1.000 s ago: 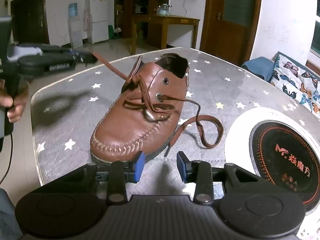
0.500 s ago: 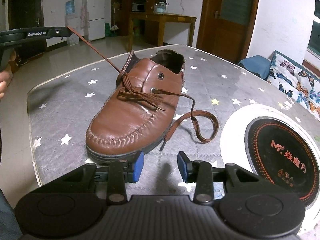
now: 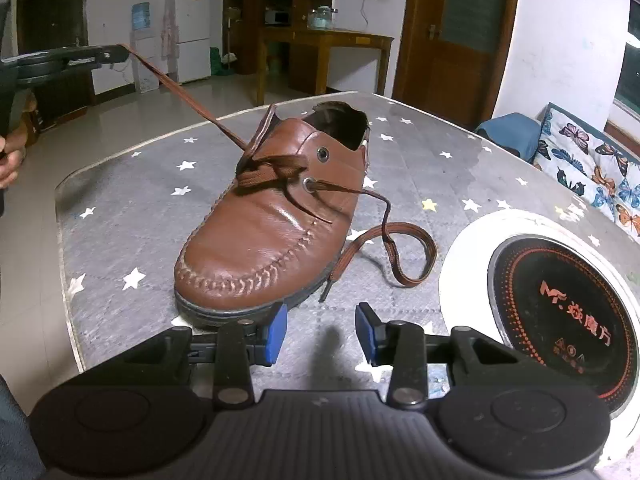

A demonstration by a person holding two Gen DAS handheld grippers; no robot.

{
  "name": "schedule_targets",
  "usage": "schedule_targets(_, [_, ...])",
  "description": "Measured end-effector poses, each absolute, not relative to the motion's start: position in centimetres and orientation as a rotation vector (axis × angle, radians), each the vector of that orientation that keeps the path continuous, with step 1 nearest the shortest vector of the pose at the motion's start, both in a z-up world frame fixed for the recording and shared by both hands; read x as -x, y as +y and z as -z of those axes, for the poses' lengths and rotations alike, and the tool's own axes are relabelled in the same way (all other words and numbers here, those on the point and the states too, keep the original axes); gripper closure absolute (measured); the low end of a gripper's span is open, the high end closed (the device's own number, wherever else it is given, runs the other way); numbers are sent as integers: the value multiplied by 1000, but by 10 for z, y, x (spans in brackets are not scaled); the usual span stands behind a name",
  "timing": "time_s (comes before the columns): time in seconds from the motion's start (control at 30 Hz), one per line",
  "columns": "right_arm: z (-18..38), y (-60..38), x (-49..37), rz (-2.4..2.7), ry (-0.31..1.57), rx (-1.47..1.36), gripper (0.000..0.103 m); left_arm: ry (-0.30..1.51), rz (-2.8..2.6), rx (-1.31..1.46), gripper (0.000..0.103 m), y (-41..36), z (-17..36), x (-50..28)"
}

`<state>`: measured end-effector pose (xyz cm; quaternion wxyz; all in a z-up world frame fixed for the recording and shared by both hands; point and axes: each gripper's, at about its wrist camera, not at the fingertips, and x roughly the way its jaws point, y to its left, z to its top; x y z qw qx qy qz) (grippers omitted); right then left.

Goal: Lace up shoes with both hands
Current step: 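Pull the brown lace up and away from the shoe with the left gripper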

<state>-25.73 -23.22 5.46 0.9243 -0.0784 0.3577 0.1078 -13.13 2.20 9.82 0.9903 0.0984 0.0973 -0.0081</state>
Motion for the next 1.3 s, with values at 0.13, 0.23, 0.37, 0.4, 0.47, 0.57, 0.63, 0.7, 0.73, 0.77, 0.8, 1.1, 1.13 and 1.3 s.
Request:
schedule_targets(0.13, [-54, -231, 257, -223, 733, 162, 65, 178, -38, -200, 101, 32, -101, 130])
schedule_targets(0.23, [-54, -228, 258, -229, 733, 170, 65, 164, -74, -193, 101, 42, -106, 131])
schedule_targets(0.37, [-55, -228, 259, -229, 728, 170, 65, 148, -115, -191, 101, 54, -111, 132])
schedule_targets(0.4, [-56, -228, 259, -227, 726, 171, 65, 142, -126, -191, 101, 56, -112, 133])
schedule_targets(0.47, [-56, -228, 260, -226, 725, 172, 65, 133, -145, -185, 101, 64, -114, 137])
schedule_targets(0.57, [-57, -228, 260, -225, 723, 173, 65, 121, -173, -183, 101, 74, -118, 140])
schedule_targets(0.63, [-58, -228, 261, -225, 721, 174, 65, 115, -192, -181, 101, 80, -120, 142])
schedule_targets(0.7, [-58, -228, 262, -225, 719, 174, 65, 110, -209, -182, 101, 85, -121, 144])
schedule_targets(0.73, [-59, -229, 262, -226, 719, 174, 65, 108, -217, -183, 101, 88, -122, 146])
schedule_targets(0.77, [-59, -229, 262, -226, 719, 175, 65, 106, -224, -184, 101, 90, -123, 147])
schedule_targets(0.8, [-59, -229, 262, -226, 718, 176, 65, 103, -232, -185, 101, 91, -124, 148])
schedule_targets(1.1, [-61, -233, 265, -224, 712, 175, 65, 107, -258, -194, 101, 98, -123, 153])
schedule_targets(1.13, [-61, -234, 265, -224, 712, 175, 65, 109, -259, -194, 101, 99, -123, 154])
schedule_targets(1.3, [-61, -236, 265, -223, 712, 176, 65, 122, -255, -201, 101, 102, -122, 157])
